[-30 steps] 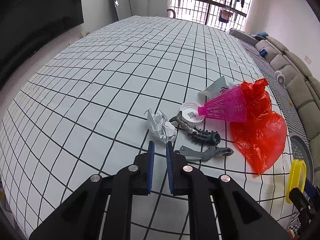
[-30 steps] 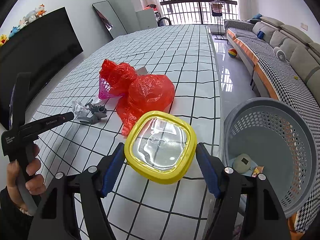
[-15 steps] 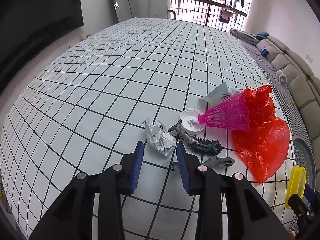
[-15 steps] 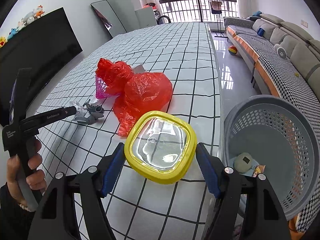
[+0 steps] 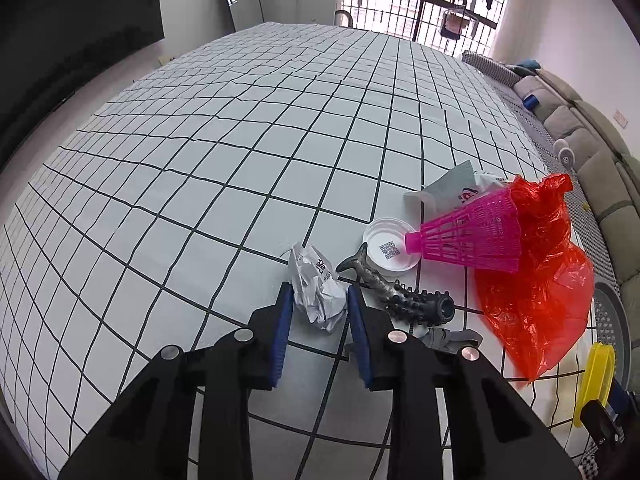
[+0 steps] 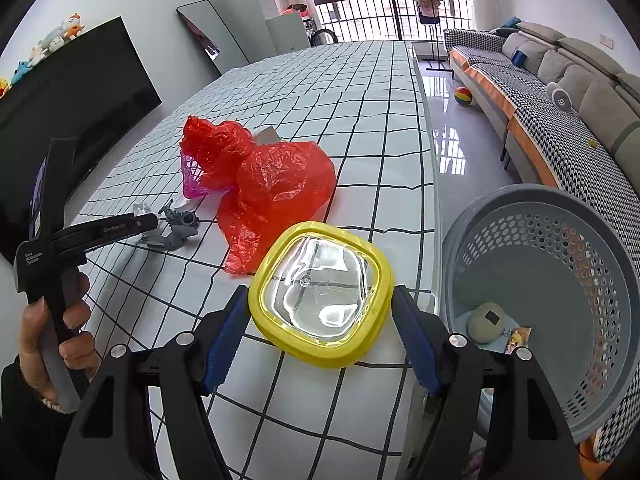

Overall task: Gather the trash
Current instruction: 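Grasp the crumpled white paper with the left gripper while the right gripper holds the lid, then carry the lid and paper over the basket and open both grippers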

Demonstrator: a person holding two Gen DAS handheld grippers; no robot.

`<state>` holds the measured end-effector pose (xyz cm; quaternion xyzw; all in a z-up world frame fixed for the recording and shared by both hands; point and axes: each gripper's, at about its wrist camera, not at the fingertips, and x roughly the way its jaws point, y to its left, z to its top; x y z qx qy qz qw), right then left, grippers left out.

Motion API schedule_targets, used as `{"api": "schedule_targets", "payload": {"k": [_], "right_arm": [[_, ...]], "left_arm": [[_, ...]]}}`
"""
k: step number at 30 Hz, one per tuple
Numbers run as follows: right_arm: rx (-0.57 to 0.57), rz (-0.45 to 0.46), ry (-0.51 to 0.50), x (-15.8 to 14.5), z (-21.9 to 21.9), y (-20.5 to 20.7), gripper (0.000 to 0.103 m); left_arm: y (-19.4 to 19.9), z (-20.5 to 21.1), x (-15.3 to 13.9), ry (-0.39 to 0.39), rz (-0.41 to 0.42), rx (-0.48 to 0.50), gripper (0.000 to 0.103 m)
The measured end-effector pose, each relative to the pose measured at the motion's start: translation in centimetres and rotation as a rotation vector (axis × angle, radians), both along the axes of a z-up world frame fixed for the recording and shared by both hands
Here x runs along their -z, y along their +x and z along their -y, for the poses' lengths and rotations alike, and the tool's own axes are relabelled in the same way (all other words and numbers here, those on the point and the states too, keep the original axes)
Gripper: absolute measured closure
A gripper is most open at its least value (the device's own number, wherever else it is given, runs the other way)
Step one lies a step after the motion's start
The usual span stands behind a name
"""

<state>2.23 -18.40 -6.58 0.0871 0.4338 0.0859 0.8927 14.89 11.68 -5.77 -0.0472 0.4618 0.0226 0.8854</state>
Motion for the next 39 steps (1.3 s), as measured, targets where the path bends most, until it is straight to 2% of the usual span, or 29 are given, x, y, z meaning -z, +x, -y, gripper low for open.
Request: {"api": "schedule_targets", "payload": {"k": [8, 17, 27, 34, 39], "right_arm": [[0.004, 0.007, -0.005, -0.3, 0.2, -0.2, 0.034], [0.029, 0.031, -0.014, -1.4, 1.0, -1.4, 0.034], [0.093, 0.041, -0.028, -1.8, 4.4, -3.6, 0.034], [0.199, 0.038, -0.040, -1.7, 9.7, -5.2, 0.034], [0.277, 0.020, -0.054, -1.0, 13.7, -6.1, 0.034]], "left_arm": [[-1.6, -0.5, -1.3, 0.014, 0.040, -0.007, 0.076], [-5.0, 2.9, -3.3, 0.026, 0.085, 0.067, 0.076], [-8.1, 9.2, -5.3, 0.024, 0.137, 0.189, 0.076], [-9.6, 16.0, -5.9, -0.002, 0.152, 0.319, 0.076], [-10.0, 20.5, -5.0, -0.011, 0.129, 0.403, 0.075]]}}
